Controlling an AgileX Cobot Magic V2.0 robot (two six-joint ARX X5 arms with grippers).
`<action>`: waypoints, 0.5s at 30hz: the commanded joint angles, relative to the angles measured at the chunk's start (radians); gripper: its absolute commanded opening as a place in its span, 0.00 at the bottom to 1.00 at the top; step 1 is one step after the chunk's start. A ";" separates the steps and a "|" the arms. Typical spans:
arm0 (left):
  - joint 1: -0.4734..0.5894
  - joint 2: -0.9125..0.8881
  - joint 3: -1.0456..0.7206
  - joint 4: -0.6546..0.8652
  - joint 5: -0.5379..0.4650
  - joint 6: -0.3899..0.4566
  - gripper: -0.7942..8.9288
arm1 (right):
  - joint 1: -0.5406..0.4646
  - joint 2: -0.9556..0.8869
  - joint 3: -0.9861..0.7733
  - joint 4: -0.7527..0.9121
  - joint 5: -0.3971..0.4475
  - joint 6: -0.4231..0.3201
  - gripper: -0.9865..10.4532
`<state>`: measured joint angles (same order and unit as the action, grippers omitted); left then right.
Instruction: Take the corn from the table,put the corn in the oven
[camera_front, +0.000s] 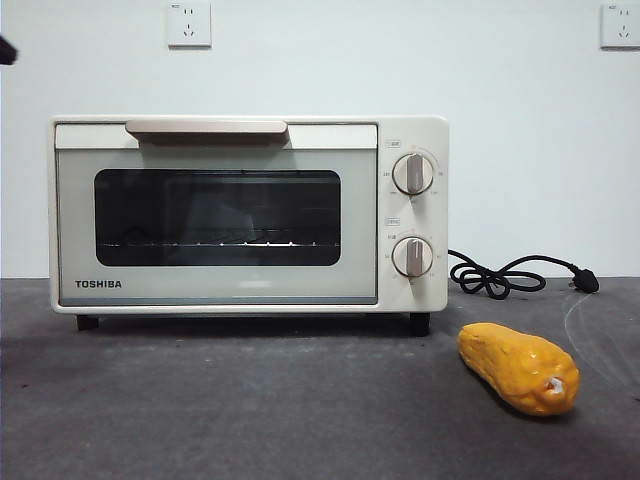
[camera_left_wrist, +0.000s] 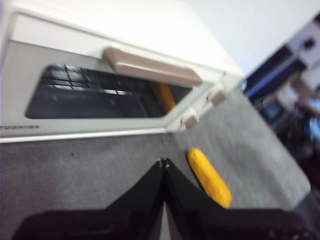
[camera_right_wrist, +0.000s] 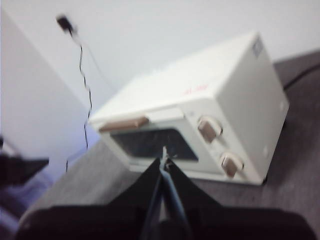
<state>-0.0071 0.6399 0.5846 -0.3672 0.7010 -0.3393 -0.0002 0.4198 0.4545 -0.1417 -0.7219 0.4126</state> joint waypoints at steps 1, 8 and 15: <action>-0.048 0.097 0.117 -0.097 -0.021 0.158 0.08 | 0.002 0.102 0.091 -0.104 -0.027 -0.148 0.09; -0.193 0.266 0.357 -0.241 -0.197 0.246 0.08 | 0.081 0.341 0.311 -0.377 -0.005 -0.312 0.21; -0.321 0.349 0.475 -0.241 -0.282 0.246 0.08 | 0.250 0.548 0.440 -0.501 0.232 -0.351 0.32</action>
<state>-0.3180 0.9848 1.0561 -0.6079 0.4263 -0.1108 0.2344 0.9558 0.8890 -0.6392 -0.5228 0.0845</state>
